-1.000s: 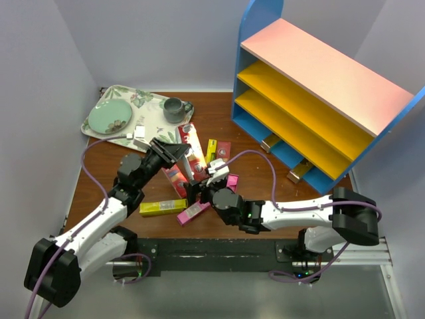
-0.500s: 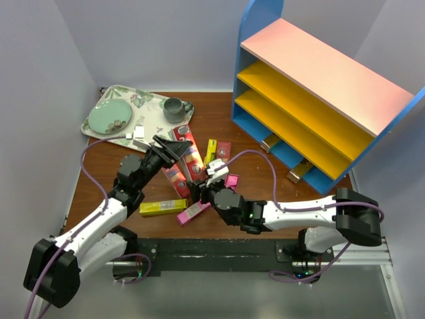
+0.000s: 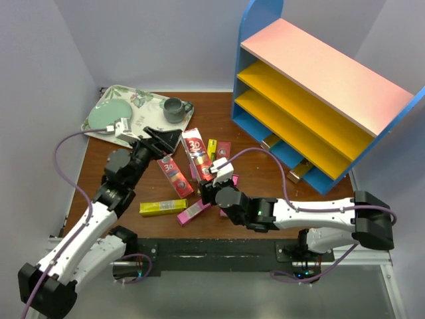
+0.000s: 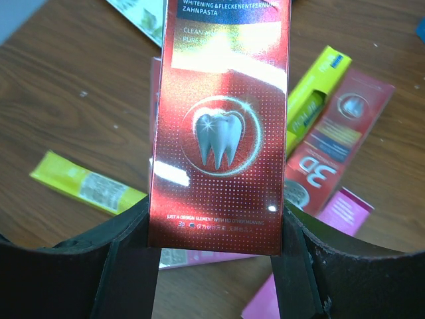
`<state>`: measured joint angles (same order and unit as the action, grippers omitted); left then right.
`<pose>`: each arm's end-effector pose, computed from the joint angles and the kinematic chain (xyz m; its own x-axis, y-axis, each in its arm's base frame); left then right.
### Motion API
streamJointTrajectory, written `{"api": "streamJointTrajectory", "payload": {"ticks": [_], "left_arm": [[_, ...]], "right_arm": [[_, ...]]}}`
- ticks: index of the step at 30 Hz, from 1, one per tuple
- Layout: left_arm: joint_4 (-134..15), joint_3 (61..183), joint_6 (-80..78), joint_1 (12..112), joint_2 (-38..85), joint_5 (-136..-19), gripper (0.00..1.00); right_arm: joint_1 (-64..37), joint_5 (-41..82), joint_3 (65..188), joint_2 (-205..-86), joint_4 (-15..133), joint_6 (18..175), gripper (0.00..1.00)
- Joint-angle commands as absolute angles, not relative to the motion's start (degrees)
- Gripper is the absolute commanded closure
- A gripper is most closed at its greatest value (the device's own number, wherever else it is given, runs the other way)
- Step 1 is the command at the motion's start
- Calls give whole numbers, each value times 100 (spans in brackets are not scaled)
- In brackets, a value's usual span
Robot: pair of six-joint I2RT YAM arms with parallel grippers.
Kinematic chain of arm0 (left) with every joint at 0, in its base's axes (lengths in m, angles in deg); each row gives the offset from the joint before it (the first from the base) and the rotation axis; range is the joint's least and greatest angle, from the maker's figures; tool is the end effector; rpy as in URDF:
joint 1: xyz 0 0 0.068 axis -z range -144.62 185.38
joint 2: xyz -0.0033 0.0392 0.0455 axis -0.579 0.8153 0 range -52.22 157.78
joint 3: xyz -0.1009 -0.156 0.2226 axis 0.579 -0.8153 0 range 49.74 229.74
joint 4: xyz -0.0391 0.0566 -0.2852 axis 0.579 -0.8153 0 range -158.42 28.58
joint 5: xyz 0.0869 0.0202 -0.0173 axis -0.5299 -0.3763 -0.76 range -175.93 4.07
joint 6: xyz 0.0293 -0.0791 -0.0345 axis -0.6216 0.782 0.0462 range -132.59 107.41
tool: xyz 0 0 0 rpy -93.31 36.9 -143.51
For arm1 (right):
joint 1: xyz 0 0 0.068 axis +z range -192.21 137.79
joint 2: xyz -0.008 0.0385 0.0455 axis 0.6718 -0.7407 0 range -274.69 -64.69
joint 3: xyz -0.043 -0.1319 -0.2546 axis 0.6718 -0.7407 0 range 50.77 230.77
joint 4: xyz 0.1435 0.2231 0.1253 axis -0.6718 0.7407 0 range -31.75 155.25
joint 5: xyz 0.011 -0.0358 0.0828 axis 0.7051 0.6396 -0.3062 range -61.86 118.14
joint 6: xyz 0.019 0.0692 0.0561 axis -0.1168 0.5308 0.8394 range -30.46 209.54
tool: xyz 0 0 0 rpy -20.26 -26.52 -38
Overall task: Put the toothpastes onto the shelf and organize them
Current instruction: Pick up the toothpaste from the center of the board, then place the toothpaste on the shelf.
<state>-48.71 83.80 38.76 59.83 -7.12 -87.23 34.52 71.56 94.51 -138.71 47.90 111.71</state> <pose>0.2392 -0.1067 0.3231 -0.2903 -0.7257 -0.6238 0.2663 0.5648 -0.7810 0.1323 0.3168 0.2501 -0.2834 -0.0070 -0.9590 -0.4876 0.8621 0.1379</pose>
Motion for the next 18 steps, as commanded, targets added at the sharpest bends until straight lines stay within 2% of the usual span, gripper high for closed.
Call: {"api": "streamJointTrajectory", "payload": {"ticks": [1, 8, 11, 18], "left_arm": [[-5771, 9173, 2401, 5999, -1152, -9804, 0], [-6704, 9527, 1238, 5999, -1618, -11542, 0], [-6836, 9448, 851, 5999, -1697, -12027, 0], [-6696, 9008, 403, 5990, -1847, -12134, 0]], "right_arm": [[3312, 7639, 9849, -13667, 5744, 11624, 100], [2205, 7771, 10288, -13632, 7396, 12284, 100], [1696, 7982, 10376, -13561, 7634, 12407, 100], [544, 7982, 10982, -14105, 7917, 12548, 100]]}}
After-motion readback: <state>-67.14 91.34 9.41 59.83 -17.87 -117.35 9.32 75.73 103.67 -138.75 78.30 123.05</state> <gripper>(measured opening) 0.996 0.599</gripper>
